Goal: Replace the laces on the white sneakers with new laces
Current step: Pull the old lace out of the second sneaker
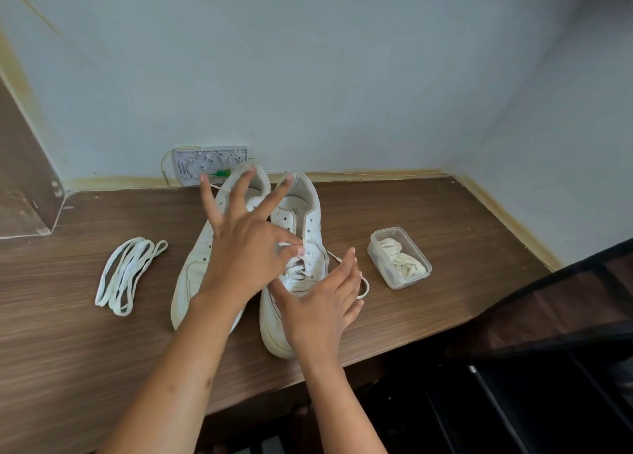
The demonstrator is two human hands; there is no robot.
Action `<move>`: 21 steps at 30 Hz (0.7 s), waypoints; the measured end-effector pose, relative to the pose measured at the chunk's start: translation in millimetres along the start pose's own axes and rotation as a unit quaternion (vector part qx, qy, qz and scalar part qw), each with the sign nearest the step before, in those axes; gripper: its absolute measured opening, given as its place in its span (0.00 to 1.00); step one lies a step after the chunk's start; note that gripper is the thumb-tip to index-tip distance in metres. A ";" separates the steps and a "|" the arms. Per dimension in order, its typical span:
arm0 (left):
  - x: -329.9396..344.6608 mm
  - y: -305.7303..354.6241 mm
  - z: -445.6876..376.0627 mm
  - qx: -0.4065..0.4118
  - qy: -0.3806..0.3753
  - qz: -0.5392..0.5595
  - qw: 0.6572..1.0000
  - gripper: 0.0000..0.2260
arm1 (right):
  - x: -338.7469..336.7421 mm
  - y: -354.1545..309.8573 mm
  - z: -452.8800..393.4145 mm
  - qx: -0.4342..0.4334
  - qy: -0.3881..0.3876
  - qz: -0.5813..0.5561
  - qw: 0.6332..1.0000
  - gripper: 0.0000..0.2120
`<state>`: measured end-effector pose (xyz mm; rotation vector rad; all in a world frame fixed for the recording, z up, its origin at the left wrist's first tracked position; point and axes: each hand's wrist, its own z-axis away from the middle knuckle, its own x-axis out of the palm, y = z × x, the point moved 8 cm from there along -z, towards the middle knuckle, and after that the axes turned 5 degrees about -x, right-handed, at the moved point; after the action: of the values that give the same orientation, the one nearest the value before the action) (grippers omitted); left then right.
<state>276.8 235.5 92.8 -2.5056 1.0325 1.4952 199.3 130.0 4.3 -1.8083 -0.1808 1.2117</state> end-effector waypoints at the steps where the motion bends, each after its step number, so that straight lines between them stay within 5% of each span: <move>1: -0.9 -1.7 -0.3 0.000 0.010 0.006 1.000 0.03 | 0.0 -0.6 0.0 -0.001 0.001 0.001 1.000 0.62; 8: -14.5 -19.2 -2.5 -0.016 0.053 0.011 0.998 0.04 | 0.0 0.0 -0.3 0.000 -0.002 0.003 1.000 0.63; 15: -15.9 -96.2 15.0 -0.188 -0.074 0.039 0.979 0.09 | -0.9 -0.6 -0.7 0.005 -0.010 0.001 1.000 0.64; 21: -29.0 -48.9 1.7 -0.087 0.038 0.072 0.993 0.14 | 0.1 -2.2 -0.3 0.002 -0.007 0.006 1.000 0.63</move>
<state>293.9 289.1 101.1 -2.6772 1.1668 1.6034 200.3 131.0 5.9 -1.7999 -0.1746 1.2318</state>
